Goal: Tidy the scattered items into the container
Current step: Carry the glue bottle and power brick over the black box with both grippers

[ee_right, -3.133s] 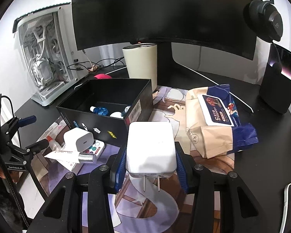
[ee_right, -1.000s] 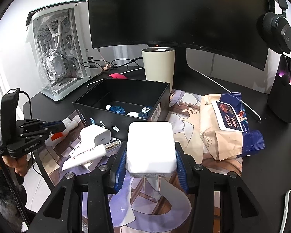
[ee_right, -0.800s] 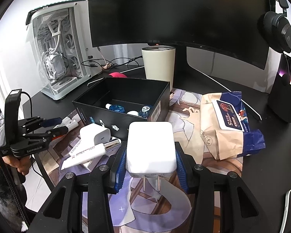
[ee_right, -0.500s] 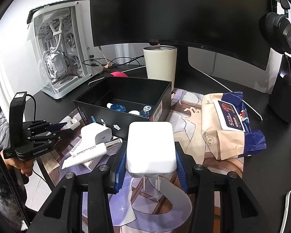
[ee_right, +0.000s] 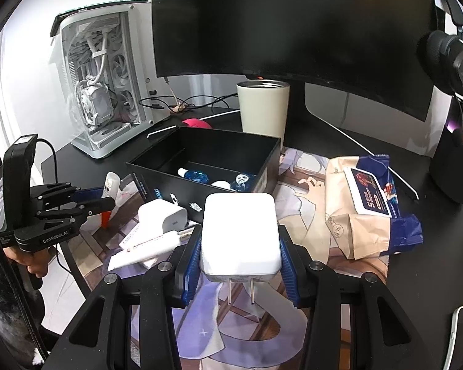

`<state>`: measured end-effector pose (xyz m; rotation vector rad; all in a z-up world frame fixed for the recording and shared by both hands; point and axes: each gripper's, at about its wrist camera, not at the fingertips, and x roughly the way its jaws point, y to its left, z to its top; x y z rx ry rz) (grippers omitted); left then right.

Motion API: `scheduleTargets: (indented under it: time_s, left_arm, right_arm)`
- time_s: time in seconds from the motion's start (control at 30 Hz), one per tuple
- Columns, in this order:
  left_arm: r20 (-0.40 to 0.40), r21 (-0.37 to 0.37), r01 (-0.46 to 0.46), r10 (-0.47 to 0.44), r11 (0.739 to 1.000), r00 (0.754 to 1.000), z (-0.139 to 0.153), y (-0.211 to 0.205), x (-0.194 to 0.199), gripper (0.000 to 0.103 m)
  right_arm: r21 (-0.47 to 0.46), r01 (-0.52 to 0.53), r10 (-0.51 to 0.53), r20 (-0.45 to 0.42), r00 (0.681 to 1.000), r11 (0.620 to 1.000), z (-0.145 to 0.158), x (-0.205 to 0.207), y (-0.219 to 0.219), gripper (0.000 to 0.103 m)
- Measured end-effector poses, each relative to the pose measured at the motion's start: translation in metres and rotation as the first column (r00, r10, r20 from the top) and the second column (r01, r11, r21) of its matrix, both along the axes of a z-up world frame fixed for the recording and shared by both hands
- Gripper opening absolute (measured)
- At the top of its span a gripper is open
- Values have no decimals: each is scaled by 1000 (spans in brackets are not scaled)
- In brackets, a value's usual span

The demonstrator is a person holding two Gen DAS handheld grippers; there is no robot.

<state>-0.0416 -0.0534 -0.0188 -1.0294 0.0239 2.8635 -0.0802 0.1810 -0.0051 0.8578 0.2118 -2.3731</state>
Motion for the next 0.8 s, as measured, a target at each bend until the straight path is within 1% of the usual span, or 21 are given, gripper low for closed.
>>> scheduleTargets:
  time_s: [0.27, 0.33, 0.37, 0.43, 0.5, 0.67, 0.73, 0.77, 0.8]
  left_arm:
    - [-42, 20, 3, -2, 1000, 999, 15, 1, 1, 21]
    - [-53, 30, 9, -8, 1000, 999, 20, 1, 1, 14]
    - [-58, 36, 12, -10, 999, 998, 22, 1, 1, 4]
    - [-61, 42, 30, -28, 999, 998, 25, 2, 0, 4]
    - [-55, 39, 28, -25, 999, 998, 24, 2, -3, 4]
    - [-16, 19, 7, -6, 1000, 1000, 9, 2, -8, 4]
    - [-1, 13, -11, 11, 1000, 1000, 3, -1, -11, 5]
    - [5, 5, -23, 23, 1000, 1000, 1, -3, -11, 8]
    - [11, -3, -34, 34, 999, 999, -2, -4, -12, 16]
  right_arm:
    - [-8, -12, 12, -8, 1000, 1000, 5, 4, -5, 44]
    - [-5, -11, 11, -10, 1000, 1000, 6, 4, -6, 44]
    - [-4, -12, 12, -10, 1000, 1000, 7, 3, -6, 44]
    - [-4, -12, 12, -12, 1000, 1000, 9, 3, -7, 44]
    - [-1, -11, 11, -15, 1000, 1000, 10, 2, -8, 44]
    - [-1, -19, 19, -13, 1000, 1000, 9, 4, -10, 44]
    - [-3, -21, 21, -10, 1000, 1000, 8, 4, -10, 44]
    - [-4, -22, 21, -9, 1000, 1000, 7, 4, -10, 44]
    - [-5, -22, 22, -8, 1000, 1000, 7, 4, -10, 44]
